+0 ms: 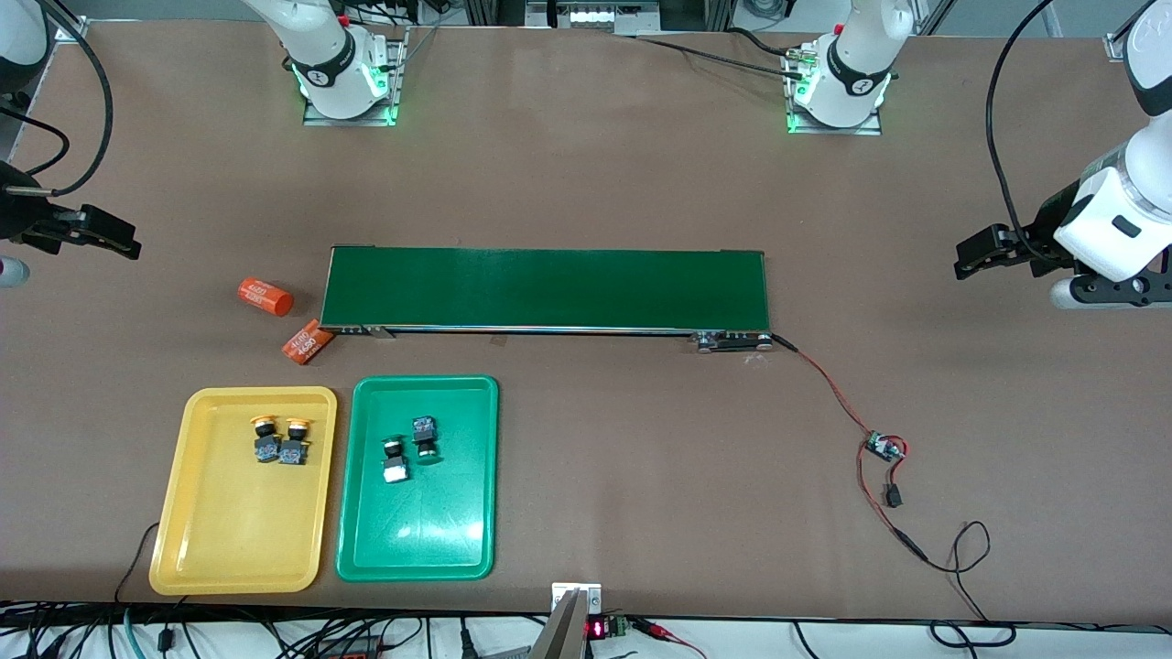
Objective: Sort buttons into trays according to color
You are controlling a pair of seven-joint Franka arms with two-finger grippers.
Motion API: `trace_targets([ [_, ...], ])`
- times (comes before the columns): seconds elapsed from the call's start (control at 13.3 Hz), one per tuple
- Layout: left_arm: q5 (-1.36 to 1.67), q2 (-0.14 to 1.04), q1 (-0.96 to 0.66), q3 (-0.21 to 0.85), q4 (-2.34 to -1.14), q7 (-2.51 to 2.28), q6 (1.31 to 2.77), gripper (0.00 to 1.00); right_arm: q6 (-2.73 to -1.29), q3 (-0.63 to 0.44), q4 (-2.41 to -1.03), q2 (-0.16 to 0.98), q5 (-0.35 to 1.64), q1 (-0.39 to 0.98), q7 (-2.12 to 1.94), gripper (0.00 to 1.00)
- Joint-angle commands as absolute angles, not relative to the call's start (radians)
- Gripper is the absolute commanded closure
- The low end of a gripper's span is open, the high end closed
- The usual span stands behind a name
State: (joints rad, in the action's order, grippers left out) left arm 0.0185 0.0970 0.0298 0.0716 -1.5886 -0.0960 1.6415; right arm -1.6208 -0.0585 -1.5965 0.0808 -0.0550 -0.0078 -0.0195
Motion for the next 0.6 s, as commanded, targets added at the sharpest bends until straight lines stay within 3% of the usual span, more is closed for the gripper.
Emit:
trace_targets([
  [0.0,0.025,0.083,0.035,0.077,-1.588,-0.081,1.632,0.0,-1.6,-0.048,-1.563,0.087,-0.046,-0.005,-0.028,0.0],
  [0.53,0.025,0.083,0.037,0.077,-1.588,-0.081,1.632,0.0,-1.598,-0.051,-1.565,0.094,-0.043,-0.011,-0.028,0.0],
])
